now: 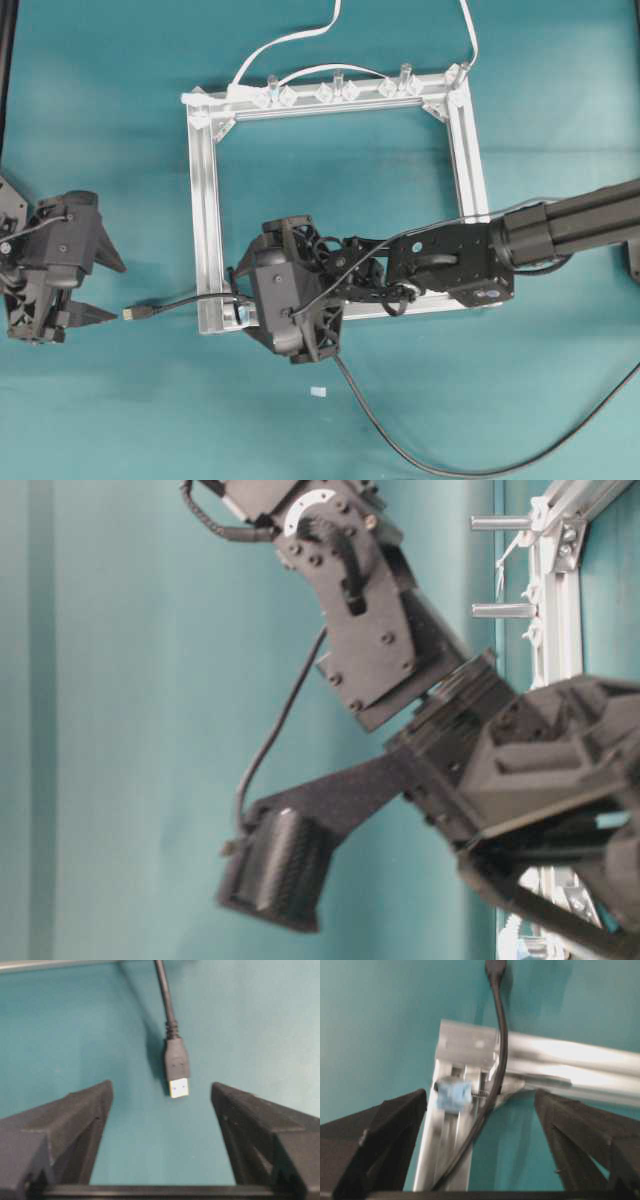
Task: Insert the wire through the string loop located on the left side.
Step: 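Release the USB plug from the left gripper onto the table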
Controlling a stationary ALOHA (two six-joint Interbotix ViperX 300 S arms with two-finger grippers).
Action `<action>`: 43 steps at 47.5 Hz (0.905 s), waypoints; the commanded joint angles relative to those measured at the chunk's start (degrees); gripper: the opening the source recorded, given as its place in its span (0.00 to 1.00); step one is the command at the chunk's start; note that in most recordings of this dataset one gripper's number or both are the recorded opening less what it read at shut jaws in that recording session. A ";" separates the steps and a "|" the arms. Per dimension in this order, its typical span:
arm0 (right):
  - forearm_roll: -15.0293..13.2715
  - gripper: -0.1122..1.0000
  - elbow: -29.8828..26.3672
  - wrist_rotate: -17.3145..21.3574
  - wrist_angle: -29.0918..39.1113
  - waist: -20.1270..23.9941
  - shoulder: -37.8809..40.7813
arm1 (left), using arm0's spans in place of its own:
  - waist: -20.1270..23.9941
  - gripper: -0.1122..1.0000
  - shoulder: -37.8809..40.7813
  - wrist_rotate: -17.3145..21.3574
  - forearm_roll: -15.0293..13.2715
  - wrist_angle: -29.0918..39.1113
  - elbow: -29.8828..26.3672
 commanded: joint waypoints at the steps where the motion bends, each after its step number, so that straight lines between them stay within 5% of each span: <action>1: -0.09 0.94 0.70 0.00 -0.26 -0.26 -3.25 | -0.18 0.81 -1.14 -0.18 0.18 0.00 -1.05; 21: -0.09 0.94 8.88 0.00 -0.62 -0.26 -9.05 | -0.18 0.81 -5.10 -0.18 0.18 2.81 -0.18; 43: -0.18 0.94 9.14 0.00 -3.34 -0.26 -9.58 | -0.18 0.81 -5.63 -0.09 0.18 2.81 -0.18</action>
